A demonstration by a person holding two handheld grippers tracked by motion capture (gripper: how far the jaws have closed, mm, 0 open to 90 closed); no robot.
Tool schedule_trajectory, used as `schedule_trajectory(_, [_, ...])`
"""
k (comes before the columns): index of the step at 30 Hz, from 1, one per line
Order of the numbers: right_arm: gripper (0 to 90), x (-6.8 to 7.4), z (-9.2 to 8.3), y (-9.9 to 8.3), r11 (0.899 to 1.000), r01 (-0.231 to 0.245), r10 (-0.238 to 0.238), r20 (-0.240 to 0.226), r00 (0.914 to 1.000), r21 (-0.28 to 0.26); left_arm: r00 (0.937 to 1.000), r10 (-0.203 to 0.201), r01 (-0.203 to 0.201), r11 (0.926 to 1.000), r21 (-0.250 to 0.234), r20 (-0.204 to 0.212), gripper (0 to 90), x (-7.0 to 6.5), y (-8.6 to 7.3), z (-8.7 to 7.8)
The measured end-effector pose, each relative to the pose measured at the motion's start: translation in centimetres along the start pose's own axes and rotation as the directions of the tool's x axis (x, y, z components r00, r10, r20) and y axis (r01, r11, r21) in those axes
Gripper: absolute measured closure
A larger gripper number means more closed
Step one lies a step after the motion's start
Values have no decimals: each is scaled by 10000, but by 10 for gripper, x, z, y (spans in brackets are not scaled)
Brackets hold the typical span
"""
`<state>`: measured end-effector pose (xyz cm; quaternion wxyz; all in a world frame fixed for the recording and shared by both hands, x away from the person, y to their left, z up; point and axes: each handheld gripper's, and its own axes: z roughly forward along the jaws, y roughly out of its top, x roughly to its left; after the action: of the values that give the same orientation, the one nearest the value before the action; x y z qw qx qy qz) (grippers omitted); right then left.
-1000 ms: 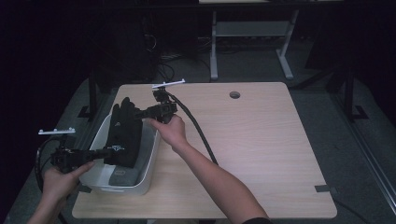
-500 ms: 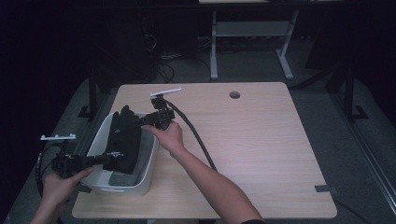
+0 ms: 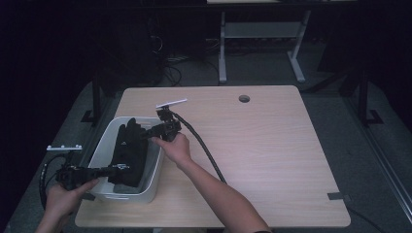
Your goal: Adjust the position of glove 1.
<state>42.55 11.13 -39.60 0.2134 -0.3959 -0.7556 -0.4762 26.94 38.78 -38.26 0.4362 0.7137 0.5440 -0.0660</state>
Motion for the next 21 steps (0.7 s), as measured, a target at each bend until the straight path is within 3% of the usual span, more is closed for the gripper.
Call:
schedule_trajectory(15, [716,-9,10,-6,9993,-71,59,340,9994,364,9997,-206,204,9997,114,93,763,6,-4,3])
schedule_trajectory(21, [682,-12,9,-5,9994,-112,94,578,9983,320,9993,-366,366,9993,60,31,660,10,-4,1])
